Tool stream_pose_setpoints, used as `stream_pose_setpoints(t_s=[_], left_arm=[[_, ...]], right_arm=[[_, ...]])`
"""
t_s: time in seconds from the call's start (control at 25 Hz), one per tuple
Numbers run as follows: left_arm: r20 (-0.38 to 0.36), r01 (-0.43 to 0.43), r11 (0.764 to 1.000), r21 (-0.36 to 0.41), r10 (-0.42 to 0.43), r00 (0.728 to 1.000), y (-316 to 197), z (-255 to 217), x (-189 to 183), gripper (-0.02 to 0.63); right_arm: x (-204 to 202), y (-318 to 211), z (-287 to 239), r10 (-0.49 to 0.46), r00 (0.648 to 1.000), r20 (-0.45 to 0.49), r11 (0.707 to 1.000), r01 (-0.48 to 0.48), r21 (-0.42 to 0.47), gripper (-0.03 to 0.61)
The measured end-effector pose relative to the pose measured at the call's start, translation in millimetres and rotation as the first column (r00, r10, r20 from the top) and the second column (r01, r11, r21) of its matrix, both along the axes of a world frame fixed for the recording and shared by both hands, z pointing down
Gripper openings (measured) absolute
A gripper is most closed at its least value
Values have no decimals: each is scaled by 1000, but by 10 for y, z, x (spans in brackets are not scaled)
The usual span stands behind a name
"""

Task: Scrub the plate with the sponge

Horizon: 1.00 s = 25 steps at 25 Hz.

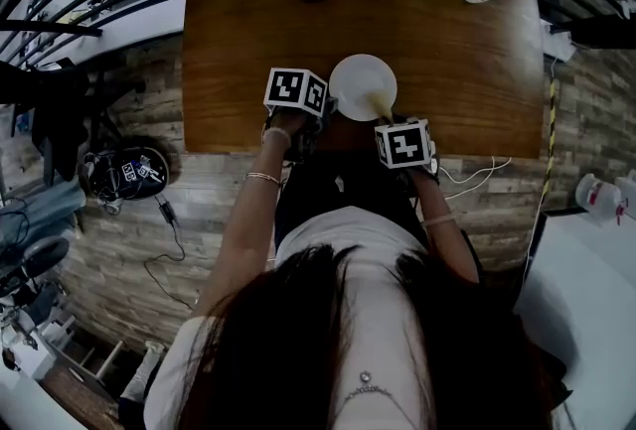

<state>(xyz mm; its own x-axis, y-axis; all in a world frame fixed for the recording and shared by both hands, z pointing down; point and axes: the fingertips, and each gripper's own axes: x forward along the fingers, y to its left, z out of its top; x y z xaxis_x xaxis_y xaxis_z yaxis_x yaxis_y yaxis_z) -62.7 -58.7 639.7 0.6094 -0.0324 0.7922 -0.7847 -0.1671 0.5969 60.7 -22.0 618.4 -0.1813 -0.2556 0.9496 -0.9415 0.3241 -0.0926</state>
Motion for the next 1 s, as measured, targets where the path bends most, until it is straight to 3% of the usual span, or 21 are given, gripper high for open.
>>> stream_pose_setpoints(t_s=[0.2,0.4,0.6,0.8,1.0], left_arm=[[14,-12,1000,2,12,1000,7,-13,10,91],[18,-16,1000,4,16,1000,7,-13,-2,91],[1,-5,1000,-4,5,1000,6,-4,3,91],[-3,1,1000,-7,-1,1000,5,-10,2,91],[-8,12,1000,-7,-12,1000,-4,-18,-26,91]], right_arm=[[380,-106,-102,86,995,-46,996,-86,18,87],[381,-163,-112,105,993,-53,994,-104,25,87],[38,-76,-3,4,999,-40,1000,-5,-1,87],[-469,-48,-53,-167,986,7,986,167,5,87],[-795,27,-73,-212,975,72,977,214,-22,87]])
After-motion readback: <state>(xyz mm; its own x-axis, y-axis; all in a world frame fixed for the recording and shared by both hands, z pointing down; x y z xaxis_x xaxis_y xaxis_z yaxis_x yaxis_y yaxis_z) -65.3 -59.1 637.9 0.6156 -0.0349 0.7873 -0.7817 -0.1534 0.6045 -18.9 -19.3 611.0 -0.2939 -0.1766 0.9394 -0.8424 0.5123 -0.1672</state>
